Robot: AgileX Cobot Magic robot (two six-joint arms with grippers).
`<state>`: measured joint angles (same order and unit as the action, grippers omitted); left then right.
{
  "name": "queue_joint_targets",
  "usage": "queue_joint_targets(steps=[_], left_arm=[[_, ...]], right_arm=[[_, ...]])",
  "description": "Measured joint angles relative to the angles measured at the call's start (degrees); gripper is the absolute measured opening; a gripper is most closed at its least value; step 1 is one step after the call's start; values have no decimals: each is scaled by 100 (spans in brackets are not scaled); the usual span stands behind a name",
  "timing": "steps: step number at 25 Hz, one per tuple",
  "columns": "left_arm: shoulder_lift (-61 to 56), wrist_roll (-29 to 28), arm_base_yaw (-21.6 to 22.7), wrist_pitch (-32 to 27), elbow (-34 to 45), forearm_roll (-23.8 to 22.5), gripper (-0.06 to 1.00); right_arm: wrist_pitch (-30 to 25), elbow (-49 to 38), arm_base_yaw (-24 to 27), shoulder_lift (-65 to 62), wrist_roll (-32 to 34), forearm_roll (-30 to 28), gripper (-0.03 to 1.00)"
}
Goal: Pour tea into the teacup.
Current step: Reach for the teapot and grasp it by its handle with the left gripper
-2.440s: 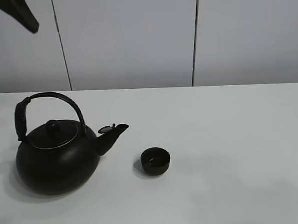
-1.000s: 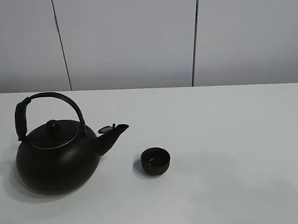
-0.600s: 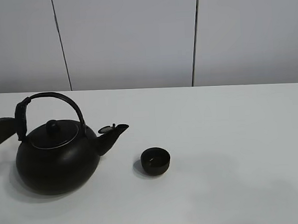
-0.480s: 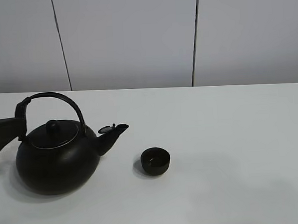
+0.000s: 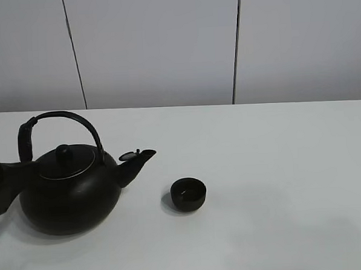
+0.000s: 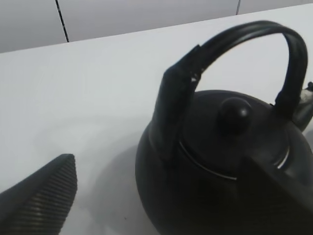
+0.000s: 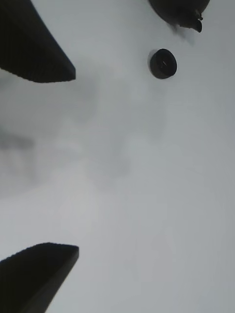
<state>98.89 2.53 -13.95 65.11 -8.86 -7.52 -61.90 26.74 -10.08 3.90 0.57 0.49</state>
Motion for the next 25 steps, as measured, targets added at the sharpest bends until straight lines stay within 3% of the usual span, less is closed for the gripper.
queue_joint_targets(steps=[25], left_arm=[[296,-9,0,74,-683,260,61]], right_arm=[[6,0,0,0,0,0,61]])
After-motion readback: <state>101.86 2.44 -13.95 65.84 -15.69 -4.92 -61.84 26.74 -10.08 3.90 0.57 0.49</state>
